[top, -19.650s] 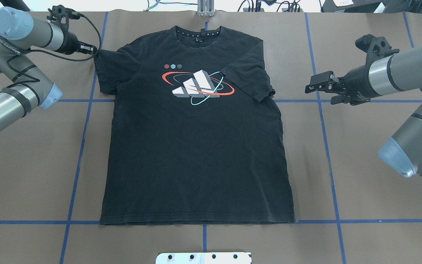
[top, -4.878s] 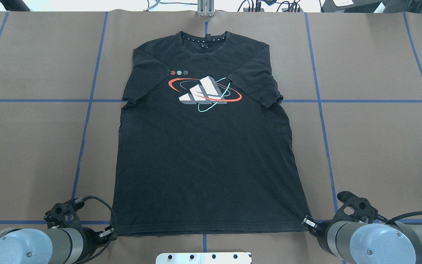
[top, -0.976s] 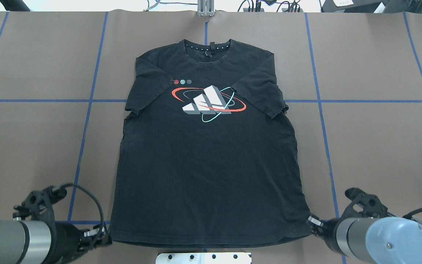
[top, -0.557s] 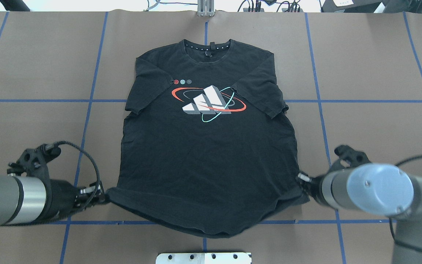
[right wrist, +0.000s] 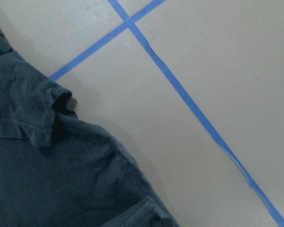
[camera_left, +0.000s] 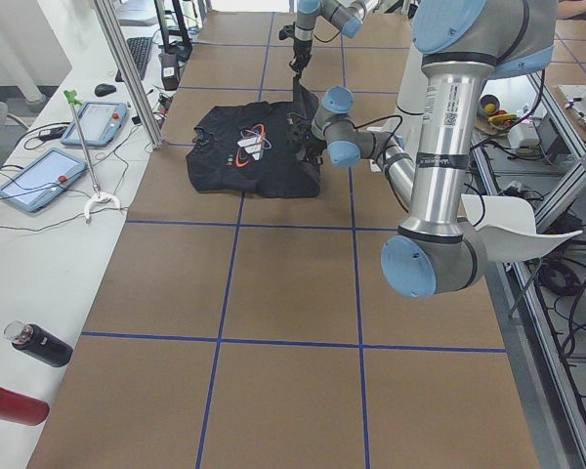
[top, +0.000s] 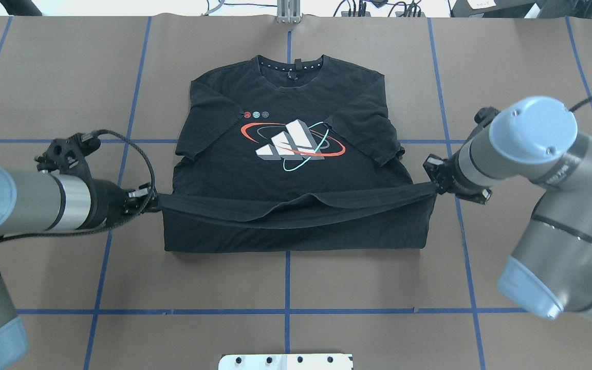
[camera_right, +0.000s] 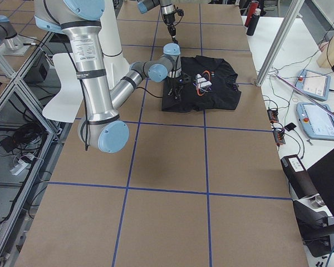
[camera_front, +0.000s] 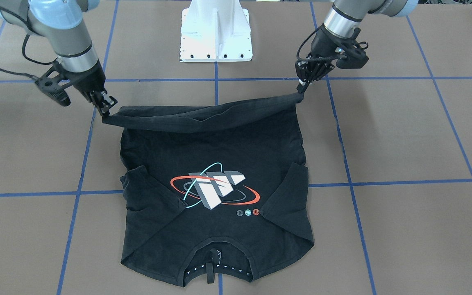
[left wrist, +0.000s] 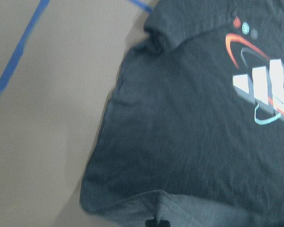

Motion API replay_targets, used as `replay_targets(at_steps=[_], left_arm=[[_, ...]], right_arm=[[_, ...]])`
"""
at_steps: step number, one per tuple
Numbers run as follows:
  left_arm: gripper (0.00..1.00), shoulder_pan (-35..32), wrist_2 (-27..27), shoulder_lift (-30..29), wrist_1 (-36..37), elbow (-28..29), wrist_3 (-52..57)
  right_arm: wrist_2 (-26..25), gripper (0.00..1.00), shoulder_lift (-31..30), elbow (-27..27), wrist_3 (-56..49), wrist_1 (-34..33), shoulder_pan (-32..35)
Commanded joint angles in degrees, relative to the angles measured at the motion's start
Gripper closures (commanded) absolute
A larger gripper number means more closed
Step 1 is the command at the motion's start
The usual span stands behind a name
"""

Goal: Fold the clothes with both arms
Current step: 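Carry the hem with both grippers over the shirt toward the collar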

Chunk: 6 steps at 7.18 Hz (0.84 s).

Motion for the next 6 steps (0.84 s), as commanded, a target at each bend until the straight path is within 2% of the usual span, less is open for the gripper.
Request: replay_targets(at_steps=[1,3,6], left_arm=[[1.00,-4.41,0.00,-3.32,-0.47,5.19,2.25],[1.00,-7.40,0.00,-8.58,-0.38,10.63,2.34],[1.00,-11.71,0.00,-13.52,-0.64,18.11,5.49]], right_arm=[[0.31,1.00,3.36,-6.23,-5.94,-0.13,5.16],[0.22,1.00,8.17,-11.76,-8.16,-0.13,7.46],[-0.04,1.00,17.05,-22.22,-9.91,0.48,8.96]])
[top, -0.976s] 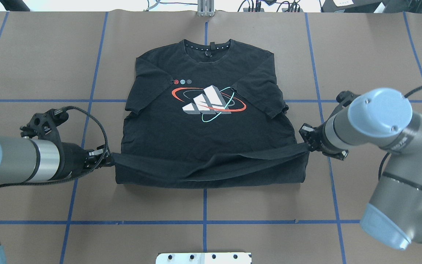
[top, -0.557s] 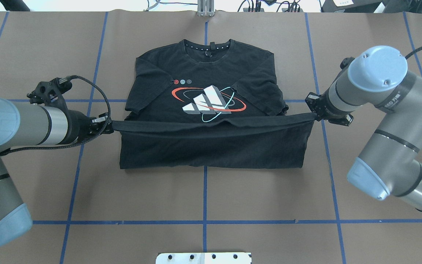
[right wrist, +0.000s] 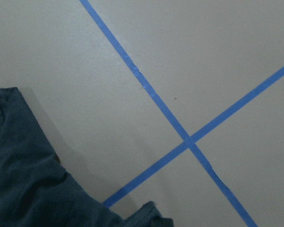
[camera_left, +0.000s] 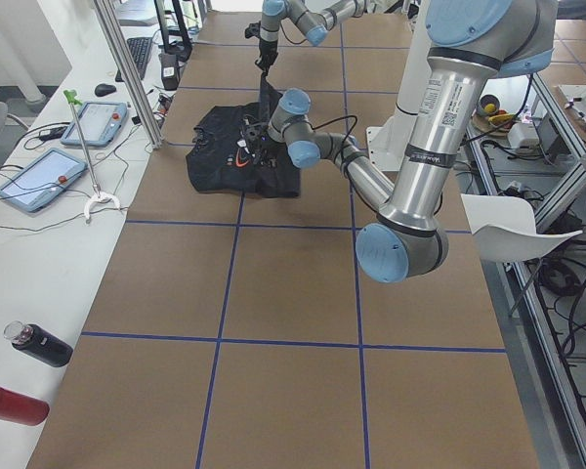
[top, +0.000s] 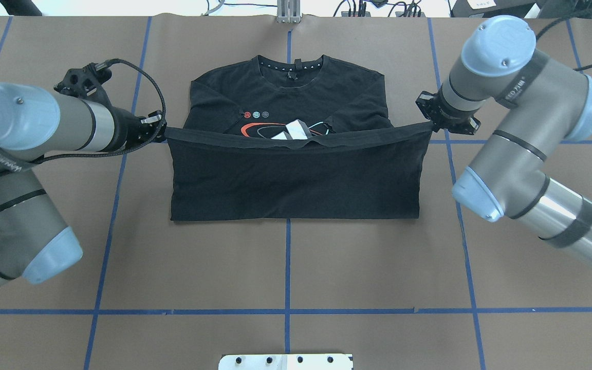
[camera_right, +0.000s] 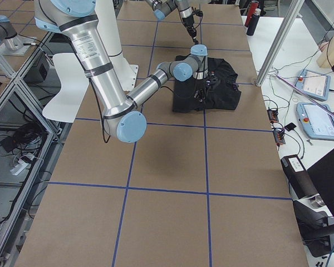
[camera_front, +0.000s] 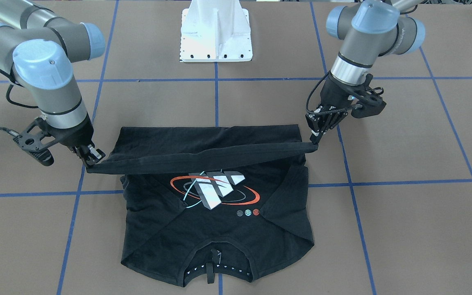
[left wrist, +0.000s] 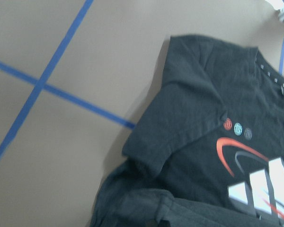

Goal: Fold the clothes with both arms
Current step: 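Carry the hem with both grippers over the shirt toward the collar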

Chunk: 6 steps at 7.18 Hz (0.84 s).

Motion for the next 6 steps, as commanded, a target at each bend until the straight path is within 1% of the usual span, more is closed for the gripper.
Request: replay_targets(at_steps=[1,2,3,5,6], left_arm=[[1.00,-3.31,0.00,-3.35,-0.09,4.41,2.50],[1.00,-4.02,0.09,-4.67,-0.17,6.60,2.60],[1.00,-5.51,0.09,-5.73,0.00,7.58,3.82],[1.00,-7.10,0.09,-6.09,-0.08,8.55,4.53],[1.00,-7.19,0.26,-7.40,-0.26,11.34,5.40]], right_arm=[[-0.25,1.00,5.40,-6.91,-2.90,0.34,1.44],[-0.25,1.00,7.07,-9.81,-4.92,0.43,2.41],[-0.34,1.00,8.83,-12.01,-6.76,0.43,3.11],[-0.34,1.00,11.03,-14.40,-6.78,0.43,3.47],[-0.43,1.00,11.56,-16.06,-6.87,0.52,3.39]])
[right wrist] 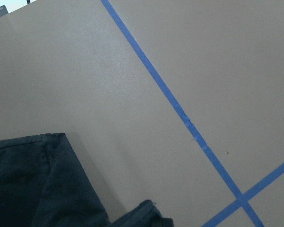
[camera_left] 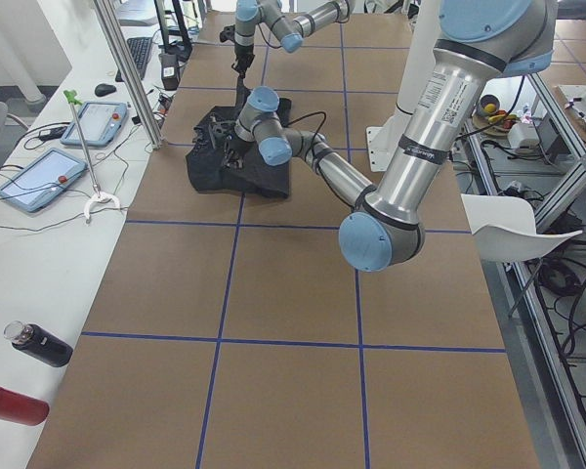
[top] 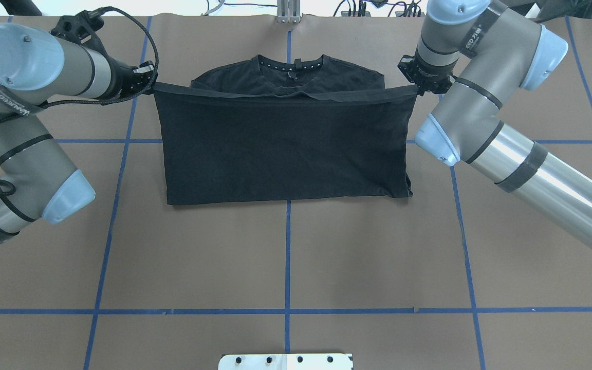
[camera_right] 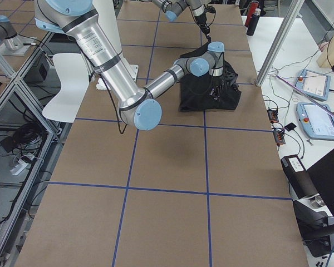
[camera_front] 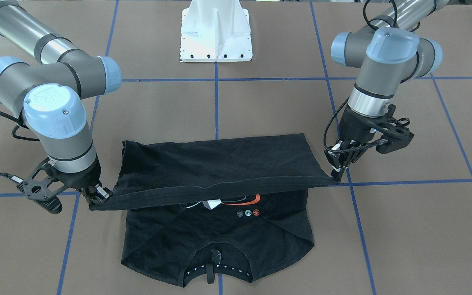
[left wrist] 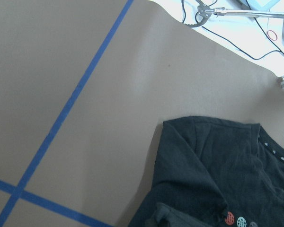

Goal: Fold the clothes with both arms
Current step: 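Carry the hem with both grippers over the shirt toward the collar, then lower the hem at the collar and open both grippers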

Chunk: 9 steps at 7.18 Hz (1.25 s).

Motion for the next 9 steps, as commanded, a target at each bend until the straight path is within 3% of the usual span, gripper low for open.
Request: replay_targets(at_steps=[1,2,5,9], left_arm=[[1.00,-0.51,0.13,-3.26,-1.24,5.75,1.10],[1.00,-0.42,0.13,-4.24,-3.69,8.83,0.93],[1.00,-0.42,0.22,-7.22,-12.04,18.23,0.93],[1.00,-0.42,0.31,-7.77,-17.50,23.35,0.84]], right_arm=[[-0.25,1.00,1.78,-4.74,-0.12,2.33,-0.11],[-0.25,1.00,1.97,-7.64,0.66,6.70,-0.37],[-0.34,1.00,2.06,-9.51,0.32,8.41,-0.72],[-0.86,1.00,2.41,-13.91,0.14,14.04,-0.72]])
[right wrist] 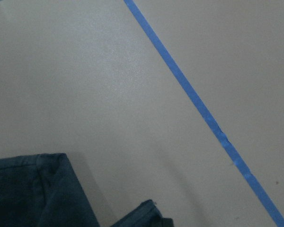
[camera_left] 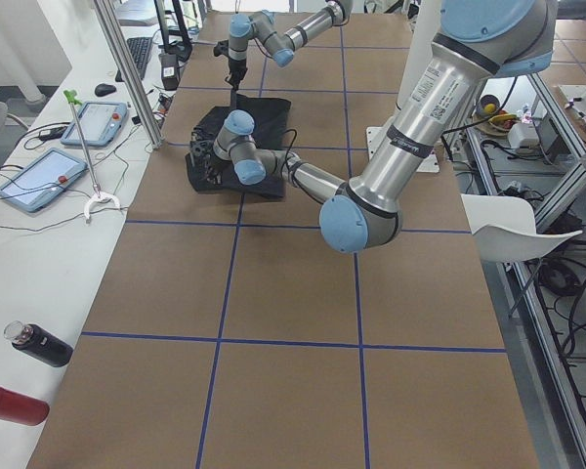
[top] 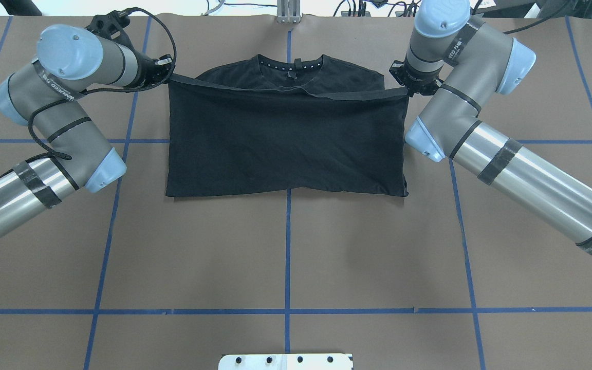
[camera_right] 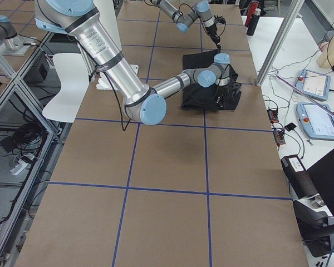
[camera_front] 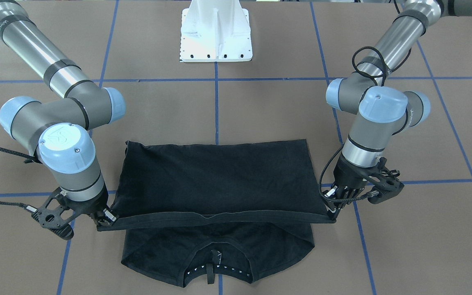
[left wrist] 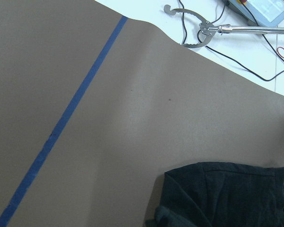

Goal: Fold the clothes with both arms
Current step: 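Lower the hem at the collar and open both grippers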

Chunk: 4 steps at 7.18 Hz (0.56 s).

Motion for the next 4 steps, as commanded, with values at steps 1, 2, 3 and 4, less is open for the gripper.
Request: replay_targets(at_steps=[1,2,3,4], left_arm=[[1.00,0.00,0.00,0.02,-1.57,1.60,0.02],[1.00,0.00,0.00,0.02,-1.66,2.04,0.02],[0.99,-0.09,0.00,0.11,-3.14,2.74,0.11],[0.94,-0.09,0.00,0.20,-4.46,4.22,0.20]], right_arm=[[-0.37,1.00,0.07,-1.13,0.00,1.03,0.02],[-0.63,1.00,0.59,-1.48,0.09,1.38,0.02],[-0.63,0.95,2.77,-3.05,0.18,1.38,0.02],[-0.72,0.68,3.58,-4.98,0.18,1.64,0.02]])
